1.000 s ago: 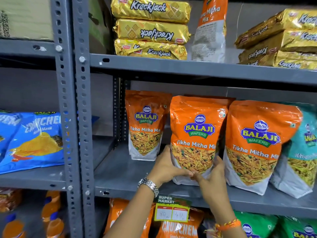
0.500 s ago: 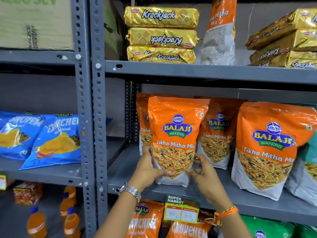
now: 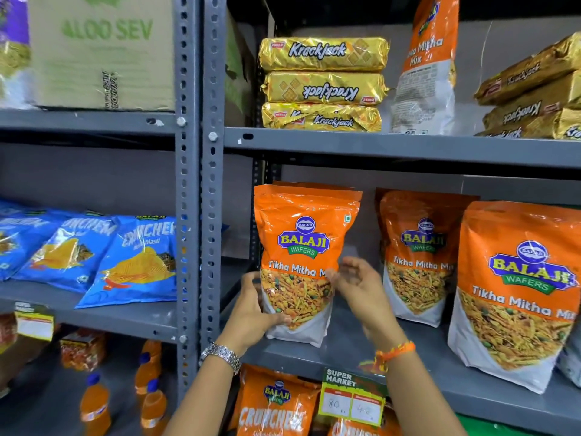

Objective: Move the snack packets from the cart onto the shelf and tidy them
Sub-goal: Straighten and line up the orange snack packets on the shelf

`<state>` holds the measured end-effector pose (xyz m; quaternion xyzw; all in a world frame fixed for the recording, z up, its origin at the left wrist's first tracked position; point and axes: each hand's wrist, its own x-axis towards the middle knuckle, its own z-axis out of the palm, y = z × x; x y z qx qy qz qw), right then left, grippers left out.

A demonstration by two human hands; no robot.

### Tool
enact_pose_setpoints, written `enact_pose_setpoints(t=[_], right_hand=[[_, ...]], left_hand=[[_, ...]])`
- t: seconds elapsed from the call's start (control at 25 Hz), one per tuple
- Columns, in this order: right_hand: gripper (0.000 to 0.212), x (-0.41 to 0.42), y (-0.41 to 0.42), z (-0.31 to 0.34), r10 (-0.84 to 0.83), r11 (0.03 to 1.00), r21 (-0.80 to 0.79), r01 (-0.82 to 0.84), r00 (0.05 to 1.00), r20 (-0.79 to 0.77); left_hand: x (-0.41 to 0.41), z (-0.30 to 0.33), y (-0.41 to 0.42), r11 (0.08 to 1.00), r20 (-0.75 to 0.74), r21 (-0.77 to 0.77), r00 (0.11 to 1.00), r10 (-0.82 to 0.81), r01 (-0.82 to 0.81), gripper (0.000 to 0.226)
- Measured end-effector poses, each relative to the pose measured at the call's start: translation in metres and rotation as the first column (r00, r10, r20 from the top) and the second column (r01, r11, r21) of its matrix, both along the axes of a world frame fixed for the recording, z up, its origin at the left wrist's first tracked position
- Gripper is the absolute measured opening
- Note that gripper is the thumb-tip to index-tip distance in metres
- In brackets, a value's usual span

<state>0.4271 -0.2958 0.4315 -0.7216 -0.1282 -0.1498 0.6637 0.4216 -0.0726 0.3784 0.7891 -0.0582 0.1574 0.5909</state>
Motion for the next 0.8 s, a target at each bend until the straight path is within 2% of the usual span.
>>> enact_pose_setpoints(t=[0.08, 0.16, 0.24, 0.28, 0.36, 0.44, 0.56, 0.64, 0.8], right_hand=[[0.053, 0.009, -0.001, 0.043, -0.104, 0.992, 0.089, 0.091, 0.984, 0.147], [0.06, 0.021, 0.001, 0.085, -0.216, 0.976, 0.074, 0.203, 0.931, 0.295], [0.062, 0.034, 0.005, 0.121, -0.204, 0.968, -0.065, 0.243, 0.91, 0.361], [0.058, 0.04, 0.009, 0.135, -0.151, 0.959, -0.176, 0.224, 0.924, 0.351], [0.042, 0.052, 0.017, 0.151, -0.078, 0.88, -0.419, 0.223, 0.939, 0.334], [0.031, 0.065, 0.024, 0.154, -0.08, 0.837, -0.484, 0.256, 0.931, 0.355], [0.034, 0.077, 0.032, 0.149, -0.128, 0.92, -0.323, 0.222, 0.949, 0.287], [0.026, 0.08, 0.031, 0.146, -0.127, 0.961, -0.211, 0.178, 0.963, 0.237], [0.02, 0.072, 0.013, 0.141, -0.003, 0.999, 0.051, -0.007, 0.979, 0.205]], left_hand=[[-0.001, 0.002, -0.001, 0.999, -0.019, 0.035, 1.0, 0.004, -0.003, 0.097], [-0.004, 0.005, -0.005, 0.996, -0.036, 0.087, 0.999, 0.0, 0.003, 0.108], [-0.003, 0.005, -0.006, 0.995, -0.043, 0.098, 0.999, 0.013, -0.009, 0.113], [-0.003, 0.004, -0.007, 0.995, -0.044, 0.094, 0.999, 0.022, -0.018, 0.112], [-0.003, 0.004, -0.006, 0.994, -0.035, 0.104, 0.999, 0.038, -0.034, 0.112], [-0.003, 0.004, -0.004, 0.993, -0.023, 0.114, 0.999, 0.046, -0.043, 0.111], [-0.002, 0.003, -0.002, 0.993, -0.027, 0.111, 0.998, 0.048, -0.045, 0.113], [-0.002, 0.003, -0.001, 0.993, -0.038, 0.113, 0.998, 0.05, -0.045, 0.117], [-0.002, 0.002, -0.002, 0.993, -0.058, 0.108, 0.996, 0.061, -0.055, 0.114]])
